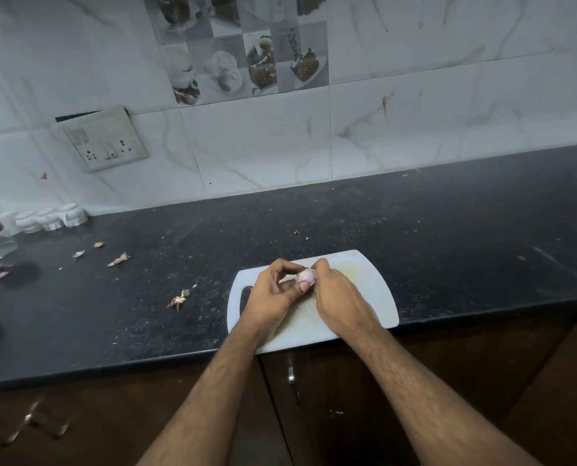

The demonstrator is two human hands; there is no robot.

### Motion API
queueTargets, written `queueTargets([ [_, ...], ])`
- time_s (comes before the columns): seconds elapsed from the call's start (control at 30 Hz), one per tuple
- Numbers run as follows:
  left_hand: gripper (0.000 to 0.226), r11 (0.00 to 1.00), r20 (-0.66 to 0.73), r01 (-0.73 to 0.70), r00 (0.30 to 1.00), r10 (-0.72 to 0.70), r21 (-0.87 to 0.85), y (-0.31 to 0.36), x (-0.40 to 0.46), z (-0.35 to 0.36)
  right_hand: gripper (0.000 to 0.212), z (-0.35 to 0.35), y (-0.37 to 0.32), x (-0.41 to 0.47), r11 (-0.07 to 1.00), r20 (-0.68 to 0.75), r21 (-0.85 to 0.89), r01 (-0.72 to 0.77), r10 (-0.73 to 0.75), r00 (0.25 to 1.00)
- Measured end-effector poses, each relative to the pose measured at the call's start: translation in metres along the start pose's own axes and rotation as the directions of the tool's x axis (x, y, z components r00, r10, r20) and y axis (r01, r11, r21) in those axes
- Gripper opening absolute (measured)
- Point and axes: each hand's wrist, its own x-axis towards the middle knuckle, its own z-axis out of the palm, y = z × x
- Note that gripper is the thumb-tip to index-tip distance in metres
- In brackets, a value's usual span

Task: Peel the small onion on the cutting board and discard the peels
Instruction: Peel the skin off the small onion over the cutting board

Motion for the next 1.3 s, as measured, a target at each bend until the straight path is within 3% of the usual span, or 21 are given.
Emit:
queueTargets([
  [0.23, 0.024, 0.999, -0.009, -0.026, 1.000, 0.026, -0.042, 0.000, -0.001, -0.004, 0.013, -0.002, 0.003, 0.004, 0.998, -0.014, 0.022, -0.063, 0.063, 0.998],
  [0.47, 0.023, 1.000, -0.015, -0.020, 1.000, 0.020, -0.005, 0.004, 0.000, 0.000, 0.035, 0.002, 0.012, 0.008, 0.994, -0.133, 0.107, 0.021, -0.006, 0.991],
  [0.67, 0.023, 1.000, 0.059, 0.003, 0.998, -0.003, 0.001, 0.004, -0.002, 0.000, 0.026, -0.001, 0.012, 0.004, 0.957, -0.165, 0.277, 0.090, -0.045, 0.985],
  [0.87, 0.016, 0.997, 0.051, -0.058, 0.997, 0.056, 0.053, 0.000, -0.003, 0.002, 0.033, -0.003, 0.010, 0.002, 0.977, -0.081, 0.206, 0.058, -0.042, 0.996],
  [1.17, 0.019, 0.990, 0.051, -0.075, 0.996, 0.069, 0.117, -0.003, -0.001, 0.001, 0.013, -0.002, 0.003, 0.005, 0.999, -0.014, -0.009, -0.041, 0.041, 0.999],
  [1.3, 0.024, 0.998, 0.039, -0.063, 0.997, 0.064, -0.005, 0.000, -0.003, -0.001, 0.012, 0.000, 0.005, 0.010, 0.995, -0.016, 0.034, -0.094, 0.094, 0.995],
])
